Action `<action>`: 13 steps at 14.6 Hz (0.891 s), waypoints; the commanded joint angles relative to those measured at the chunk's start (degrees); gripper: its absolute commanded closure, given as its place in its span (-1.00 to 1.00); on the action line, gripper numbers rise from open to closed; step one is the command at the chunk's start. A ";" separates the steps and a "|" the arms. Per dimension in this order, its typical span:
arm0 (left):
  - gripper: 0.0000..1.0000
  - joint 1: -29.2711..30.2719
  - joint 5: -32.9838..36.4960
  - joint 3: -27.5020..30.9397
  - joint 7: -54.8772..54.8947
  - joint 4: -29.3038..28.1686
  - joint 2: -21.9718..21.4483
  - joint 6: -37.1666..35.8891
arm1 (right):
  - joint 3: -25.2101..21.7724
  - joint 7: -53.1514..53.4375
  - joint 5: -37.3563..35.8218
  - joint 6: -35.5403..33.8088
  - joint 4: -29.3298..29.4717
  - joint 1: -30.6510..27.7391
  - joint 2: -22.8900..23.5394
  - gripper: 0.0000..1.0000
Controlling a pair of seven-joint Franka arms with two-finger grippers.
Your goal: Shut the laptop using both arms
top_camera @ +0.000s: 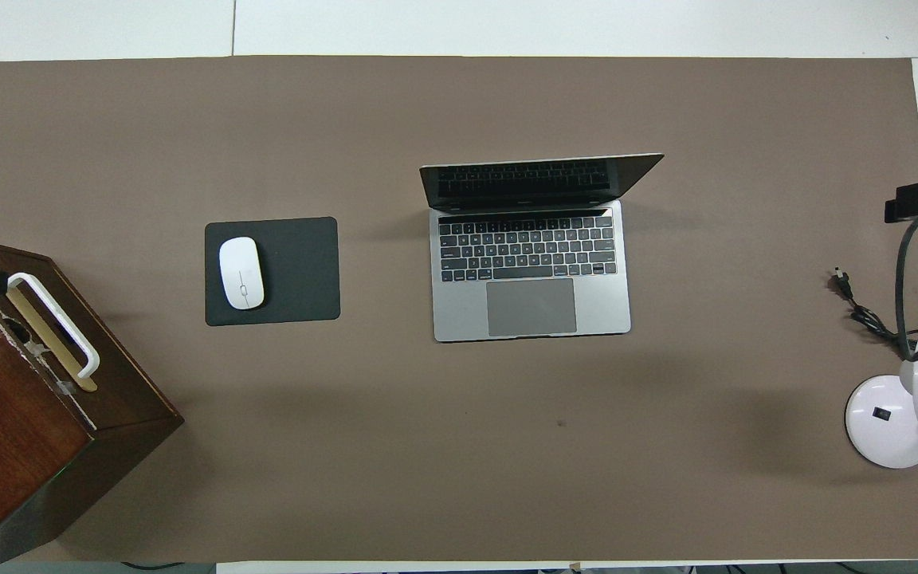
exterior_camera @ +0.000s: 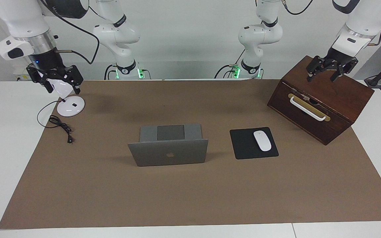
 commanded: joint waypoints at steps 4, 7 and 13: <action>-0.35 -0.20 1.38 0.00 -1.14 -0.76 -1.00 0.56 | 0.20 -0.03 0.47 1.23 -0.39 -0.32 -0.10 -1.00; 0.95 -0.56 1.38 -0.08 -3.33 -0.76 -0.91 0.64 | 0.20 -0.03 0.47 0.88 -0.39 -0.50 -0.19 -1.00; 1.00 -0.47 1.12 -0.35 -3.25 -0.58 -0.91 0.99 | 0.20 -0.12 0.47 0.44 -0.57 -0.50 -0.45 -1.00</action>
